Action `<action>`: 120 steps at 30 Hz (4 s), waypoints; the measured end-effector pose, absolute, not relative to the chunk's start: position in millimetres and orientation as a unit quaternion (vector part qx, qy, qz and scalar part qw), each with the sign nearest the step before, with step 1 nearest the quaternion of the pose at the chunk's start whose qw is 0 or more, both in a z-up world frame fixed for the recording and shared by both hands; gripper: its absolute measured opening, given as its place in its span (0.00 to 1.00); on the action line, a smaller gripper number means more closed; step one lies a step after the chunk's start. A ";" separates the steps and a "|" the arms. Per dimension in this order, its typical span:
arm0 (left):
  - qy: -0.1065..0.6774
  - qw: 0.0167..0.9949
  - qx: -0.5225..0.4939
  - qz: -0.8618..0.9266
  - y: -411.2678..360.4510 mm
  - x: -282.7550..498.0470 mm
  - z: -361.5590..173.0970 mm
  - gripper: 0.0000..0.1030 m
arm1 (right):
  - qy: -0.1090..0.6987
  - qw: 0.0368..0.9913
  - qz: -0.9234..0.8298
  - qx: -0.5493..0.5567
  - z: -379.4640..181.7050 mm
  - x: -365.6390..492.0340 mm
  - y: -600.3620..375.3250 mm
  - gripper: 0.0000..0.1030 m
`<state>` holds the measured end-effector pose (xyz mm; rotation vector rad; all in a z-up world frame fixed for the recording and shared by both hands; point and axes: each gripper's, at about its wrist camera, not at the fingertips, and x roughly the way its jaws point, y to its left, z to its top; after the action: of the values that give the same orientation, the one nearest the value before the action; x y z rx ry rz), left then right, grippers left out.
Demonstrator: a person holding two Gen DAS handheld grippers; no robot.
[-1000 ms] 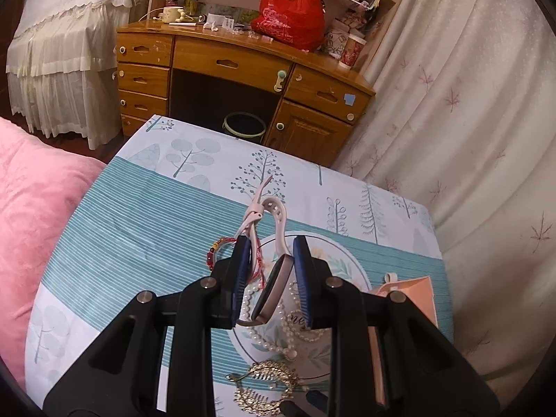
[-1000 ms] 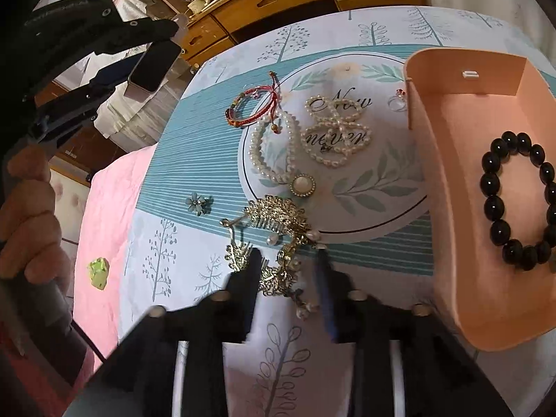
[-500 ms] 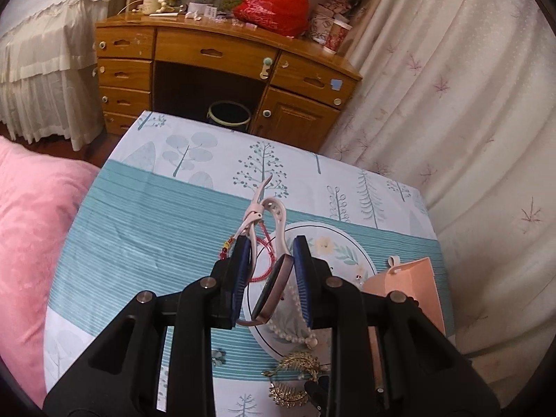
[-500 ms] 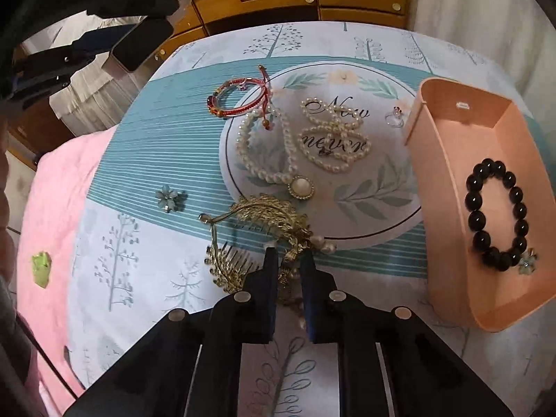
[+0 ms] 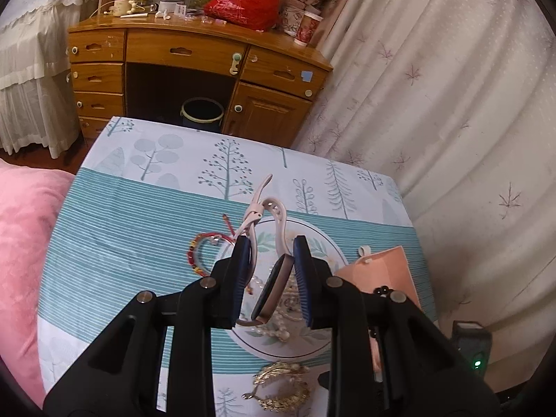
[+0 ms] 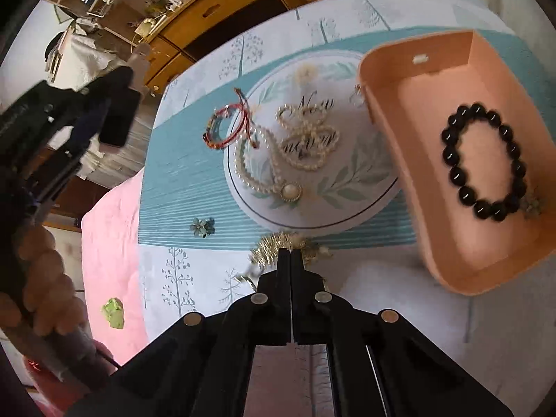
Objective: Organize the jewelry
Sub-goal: 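Grasp the gold leaf hair comb with the right gripper and lift it, then carry the watch and gold comb into the pink box and open both grippers, then grasp the small flower brooch with the left gripper while the right grasps the pearl necklace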
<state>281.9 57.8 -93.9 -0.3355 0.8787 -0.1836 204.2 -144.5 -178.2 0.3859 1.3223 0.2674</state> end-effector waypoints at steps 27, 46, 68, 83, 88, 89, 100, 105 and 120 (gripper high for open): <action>0.445 0.883 -0.136 -0.058 62.2 275.6 -100.3 0.23 | 0.659 0.737 0.149 0.000 -212.7 215.0 -94.4 0.09; 0.443 0.877 -0.146 -0.116 -22.5 290.1 -92.6 0.23 | 0.618 0.747 0.194 0.148 -115.9 213.4 -223.1 0.09; 0.557 0.798 -0.206 -0.100 -139.4 279.1 -154.1 0.49 | 0.638 0.752 0.122 0.113 -142.2 233.1 -327.8 0.34; 0.504 0.849 -0.134 -0.084 -40.7 247.6 -148.0 0.49 | 0.584 0.794 0.075 0.149 -140.5 207.6 -268.8 0.61; 0.506 0.857 -0.085 -0.054 6.7 235.3 -159.9 0.49 | 0.548 0.825 0.054 0.130 -133.1 199.7 -219.8 0.74; 0.505 0.858 -0.075 -0.052 13.1 234.0 -163.0 0.49 | 0.540 0.830 0.055 0.126 -133.3 198.5 -207.1 0.75; 0.473 0.876 -0.009 -0.094 62.0 212.5 -199.9 0.49 | 0.495 0.864 0.054 0.074 -162.0 189.7 -112.8 0.76; 0.471 0.874 -0.020 -0.118 69.8 213.7 -213.9 0.40 | 0.520 0.851 0.042 0.053 -186.7 206.0 -98.9 0.56; 0.451 0.880 0.001 -0.150 84.1 213.9 -230.4 0.28 | 0.504 0.862 0.057 -0.015 -222.0 245.9 -58.0 0.29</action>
<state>213.9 84.1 -230.4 0.0026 0.9395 -0.3128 245.9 -58.0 -222.0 -0.0314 1.0576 0.1206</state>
